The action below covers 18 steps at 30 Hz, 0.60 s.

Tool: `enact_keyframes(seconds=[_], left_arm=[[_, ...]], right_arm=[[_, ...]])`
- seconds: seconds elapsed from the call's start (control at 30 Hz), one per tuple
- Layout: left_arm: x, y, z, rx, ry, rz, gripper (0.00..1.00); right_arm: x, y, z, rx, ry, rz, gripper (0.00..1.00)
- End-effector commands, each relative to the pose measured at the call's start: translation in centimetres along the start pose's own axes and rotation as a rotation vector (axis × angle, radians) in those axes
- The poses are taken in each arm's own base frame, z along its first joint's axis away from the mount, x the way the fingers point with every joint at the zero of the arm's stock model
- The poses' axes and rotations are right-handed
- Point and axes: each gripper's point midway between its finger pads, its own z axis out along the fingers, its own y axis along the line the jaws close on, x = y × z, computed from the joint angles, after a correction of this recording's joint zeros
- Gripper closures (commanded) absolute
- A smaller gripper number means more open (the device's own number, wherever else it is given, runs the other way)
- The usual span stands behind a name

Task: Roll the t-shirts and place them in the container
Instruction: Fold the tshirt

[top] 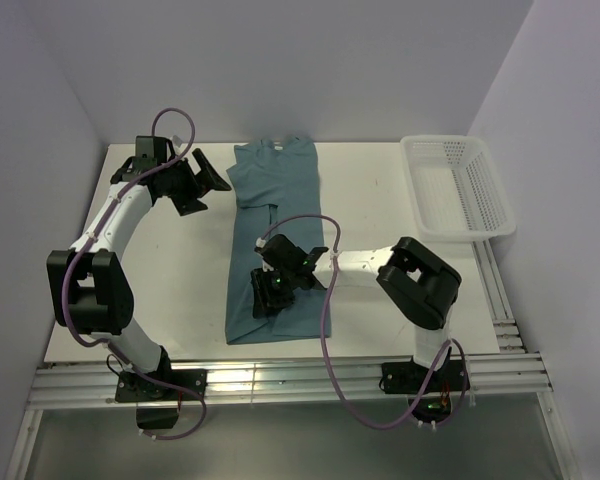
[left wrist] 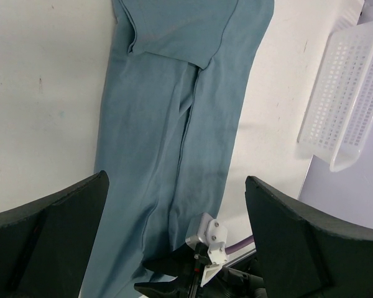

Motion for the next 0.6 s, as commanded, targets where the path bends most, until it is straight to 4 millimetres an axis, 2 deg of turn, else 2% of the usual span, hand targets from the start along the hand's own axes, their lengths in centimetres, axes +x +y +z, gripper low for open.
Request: enact_keyframes(seconds=[0.0, 0.03, 0.07, 0.1, 0.27, 0.43, 0.47, 0.57], left_arm=[[-0.2, -0.8, -0.5, 0.029, -0.01, 0.019, 0.03], [-0.3, -0.8, -0.4, 0.027, -0.01, 0.022, 0.03], [-0.3, -0.8, -0.5, 0.027, -0.013, 0.023, 0.03], [-0.4, -0.8, -0.5, 0.025, -0.015, 0.023, 0.03], [-0.5, -0.8, -0.2, 0.029, -0.014, 0.017, 0.03], [-0.6, -0.9, -0.1, 0.032, -0.015, 0.014, 0.03], [-0.6, -0.9, -0.1, 0.032, -0.015, 0.016, 0.03], [-0.6, -0.8, -0.2, 0.029, -0.016, 0.02, 0.03]], right_arm=[[0.0, -0.1, -0.2, 0.017, -0.014, -0.009, 0.55], [0.0, -0.2, -0.3, 0.019, -0.014, -0.013, 0.58], [0.0, -0.3, -0.3, 0.026, -0.014, -0.012, 0.66], [0.0, -0.3, -0.3, 0.032, -0.01, -0.017, 0.68], [0.1, -0.7, -0.6, 0.074, 0.008, -0.043, 0.68], [1.1, -0.5, -0.5, 0.112, 0.04, -0.073, 0.67], [1.1, -0.5, -0.4, 0.117, 0.041, -0.075, 0.73], [0.9, 0.3, -0.5, 0.108, 0.032, -0.075, 0.82]])
